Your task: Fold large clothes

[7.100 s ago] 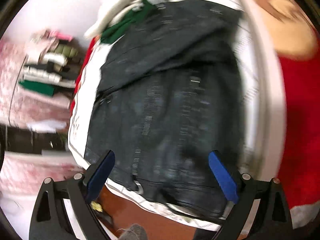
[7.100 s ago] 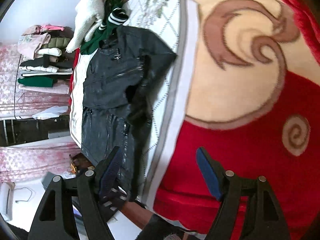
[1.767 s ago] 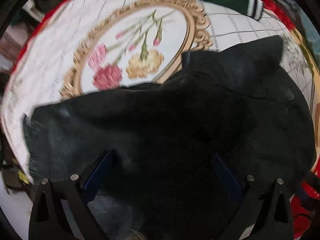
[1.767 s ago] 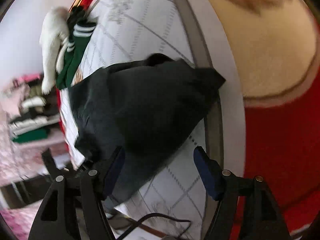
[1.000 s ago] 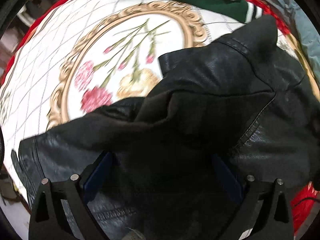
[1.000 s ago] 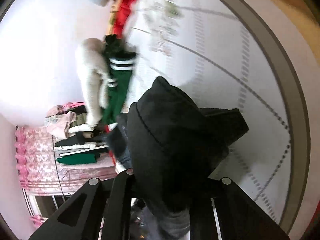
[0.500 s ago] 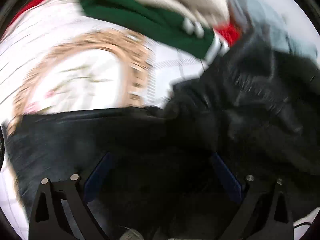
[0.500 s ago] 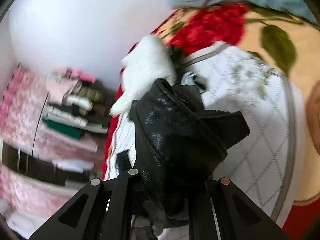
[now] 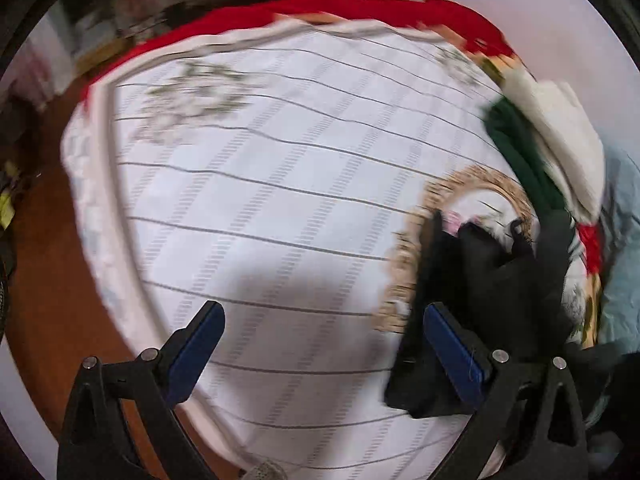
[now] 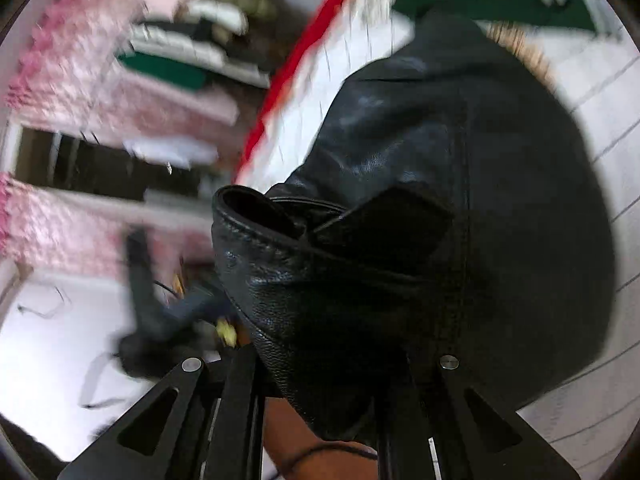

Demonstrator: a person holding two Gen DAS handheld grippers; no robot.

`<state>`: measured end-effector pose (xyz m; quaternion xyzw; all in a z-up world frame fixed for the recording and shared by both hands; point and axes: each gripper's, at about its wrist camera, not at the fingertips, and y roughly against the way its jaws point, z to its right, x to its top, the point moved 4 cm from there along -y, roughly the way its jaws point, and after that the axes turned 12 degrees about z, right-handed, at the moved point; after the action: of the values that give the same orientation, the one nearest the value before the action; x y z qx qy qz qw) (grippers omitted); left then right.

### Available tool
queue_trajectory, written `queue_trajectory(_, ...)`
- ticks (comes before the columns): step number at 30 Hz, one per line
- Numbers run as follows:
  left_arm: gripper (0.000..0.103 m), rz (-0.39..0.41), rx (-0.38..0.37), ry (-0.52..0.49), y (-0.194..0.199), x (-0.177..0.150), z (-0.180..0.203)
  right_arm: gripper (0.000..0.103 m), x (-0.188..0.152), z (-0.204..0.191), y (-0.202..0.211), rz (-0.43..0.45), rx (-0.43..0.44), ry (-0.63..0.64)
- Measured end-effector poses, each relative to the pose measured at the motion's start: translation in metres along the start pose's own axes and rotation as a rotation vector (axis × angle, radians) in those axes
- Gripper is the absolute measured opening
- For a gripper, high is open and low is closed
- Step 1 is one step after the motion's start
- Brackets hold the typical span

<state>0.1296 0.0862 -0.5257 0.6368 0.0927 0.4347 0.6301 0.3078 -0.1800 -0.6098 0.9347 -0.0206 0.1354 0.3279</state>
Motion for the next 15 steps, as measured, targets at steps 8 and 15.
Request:
queue_trajectory(8, 0.102, 0.075, -0.019, 0.008, 0.010, 0.020, 0.010, 0.040, -0.033, 0.002, -0.058, -0.186, -0.059, 0.089)
queue_trajectory(15, 0.102, 0.125, -0.109, -0.077, 0.029, 0.040, 0.066, 0.103, -0.029, -0.019, 0.003, -0.232, -0.043, 0.211)
